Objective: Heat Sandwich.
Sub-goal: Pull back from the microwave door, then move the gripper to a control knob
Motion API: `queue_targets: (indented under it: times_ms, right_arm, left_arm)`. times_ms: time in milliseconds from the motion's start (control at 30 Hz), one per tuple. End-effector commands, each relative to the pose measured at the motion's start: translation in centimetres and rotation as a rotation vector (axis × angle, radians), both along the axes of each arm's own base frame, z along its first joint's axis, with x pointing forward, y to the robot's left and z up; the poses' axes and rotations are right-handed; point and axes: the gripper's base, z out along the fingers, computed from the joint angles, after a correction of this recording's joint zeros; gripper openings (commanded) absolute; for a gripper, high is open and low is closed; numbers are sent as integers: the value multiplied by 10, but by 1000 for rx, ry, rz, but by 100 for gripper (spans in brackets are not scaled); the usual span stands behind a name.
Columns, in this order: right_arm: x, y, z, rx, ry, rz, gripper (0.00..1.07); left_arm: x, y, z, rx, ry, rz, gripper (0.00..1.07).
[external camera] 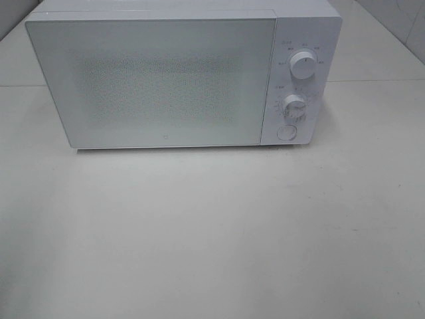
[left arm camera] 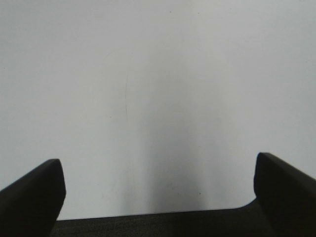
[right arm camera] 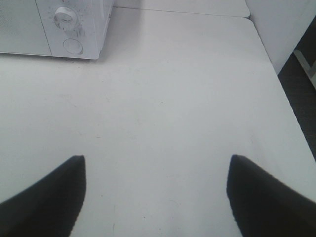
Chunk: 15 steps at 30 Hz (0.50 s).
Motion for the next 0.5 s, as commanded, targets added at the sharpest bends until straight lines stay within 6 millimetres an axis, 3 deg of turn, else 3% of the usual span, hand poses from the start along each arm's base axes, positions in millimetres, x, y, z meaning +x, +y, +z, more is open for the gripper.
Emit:
queue_targets:
  times_ms: [33,400,500]
  right_arm:
    - [-3,0,0,6,-34,-7,76]
    - [-3,0,0,7,-34,-8,76]
    - [-3,0,0,7,-34,-8,76]
  left_arm:
    - [-9,3,2,-5,-67,51,98]
    - [-60,5,8,-19,-401,127,98]
    - [-61,5,8,-19,-408,126,98]
